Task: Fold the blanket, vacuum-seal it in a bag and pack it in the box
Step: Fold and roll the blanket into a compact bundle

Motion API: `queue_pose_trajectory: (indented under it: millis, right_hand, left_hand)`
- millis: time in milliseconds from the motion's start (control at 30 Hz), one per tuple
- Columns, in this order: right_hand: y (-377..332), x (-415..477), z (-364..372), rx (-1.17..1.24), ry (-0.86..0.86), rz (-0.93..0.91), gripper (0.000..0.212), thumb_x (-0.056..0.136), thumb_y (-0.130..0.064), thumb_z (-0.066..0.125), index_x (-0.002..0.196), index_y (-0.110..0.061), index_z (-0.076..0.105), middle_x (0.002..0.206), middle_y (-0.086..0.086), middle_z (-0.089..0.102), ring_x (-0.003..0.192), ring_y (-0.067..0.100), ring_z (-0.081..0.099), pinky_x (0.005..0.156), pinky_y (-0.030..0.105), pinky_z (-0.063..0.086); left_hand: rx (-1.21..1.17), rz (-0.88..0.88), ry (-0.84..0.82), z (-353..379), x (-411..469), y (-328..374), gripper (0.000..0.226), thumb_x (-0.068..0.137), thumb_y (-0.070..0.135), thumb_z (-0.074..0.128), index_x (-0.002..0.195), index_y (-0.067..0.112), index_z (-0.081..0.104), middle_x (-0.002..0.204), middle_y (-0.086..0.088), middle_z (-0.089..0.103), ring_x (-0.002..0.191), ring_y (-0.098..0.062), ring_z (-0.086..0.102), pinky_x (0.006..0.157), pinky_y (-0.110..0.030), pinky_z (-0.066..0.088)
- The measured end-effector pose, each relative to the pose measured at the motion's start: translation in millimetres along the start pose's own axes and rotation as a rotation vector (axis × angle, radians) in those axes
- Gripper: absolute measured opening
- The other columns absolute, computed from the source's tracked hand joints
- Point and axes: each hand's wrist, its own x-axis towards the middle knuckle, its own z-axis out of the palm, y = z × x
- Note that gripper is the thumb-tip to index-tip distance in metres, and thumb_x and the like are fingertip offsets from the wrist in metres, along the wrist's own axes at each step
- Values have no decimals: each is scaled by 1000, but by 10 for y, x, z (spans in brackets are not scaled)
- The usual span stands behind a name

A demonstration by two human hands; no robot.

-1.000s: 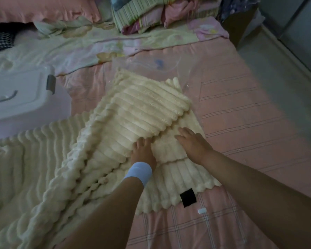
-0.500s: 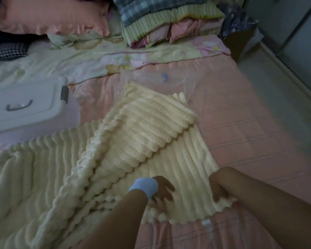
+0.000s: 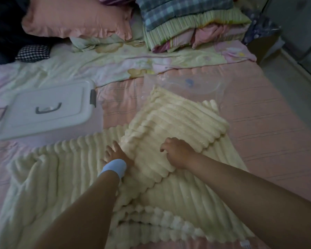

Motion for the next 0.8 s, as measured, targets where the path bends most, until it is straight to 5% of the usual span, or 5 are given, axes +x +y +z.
queue_pose_trajectory:
  millis: [167,500,633,700,800]
  right_hand:
    - [-356,562,-32,-197,79,-64,41,96,-13,51,137,-22,49,139,6,46,121,27,49,96,41,42]
    - [-649,1136,-104,-606,-32,-275,61,107,-16,33,160,-26,6,169,7,-4,155,25,3,113,44,27]
    - [-599,1183,-253,-786,-341,-222,63,100,-51,50,154,-26,31,146,4,52,134,25,48,95,30,36]
    - [-571,1056,-436,-850,-397,-212,35,105,-32,45,138,-26,53,139,2,59,129,24,52,102,33,33]
    - [-336,736,-667,-858,-449,-45,36,101,-13,44,134,-17,59,140,7,58,129,28,53,104,38,38]
  left_hand:
    - [-437,44,-190,-107,153,-92,113,82,33,75,154,14,-10,158,-14,19,141,-35,29,111,-42,31]
    - [-182,378,-513,-229,181,-117,58,73,23,78,127,19,60,117,-3,65,106,-24,62,95,-41,52]
    - [-32,535,-549,-361,50,-88,61,75,23,75,132,24,53,122,-1,61,109,-23,59,97,-39,50]
    - [-6,534,-478,-432,46,-92,66,76,24,75,133,28,41,123,-2,56,103,-24,59,91,-39,53]
    - [207,472,-490,-561,-58,-73,78,77,30,77,142,29,33,135,-1,51,113,-27,57,98,-42,49]
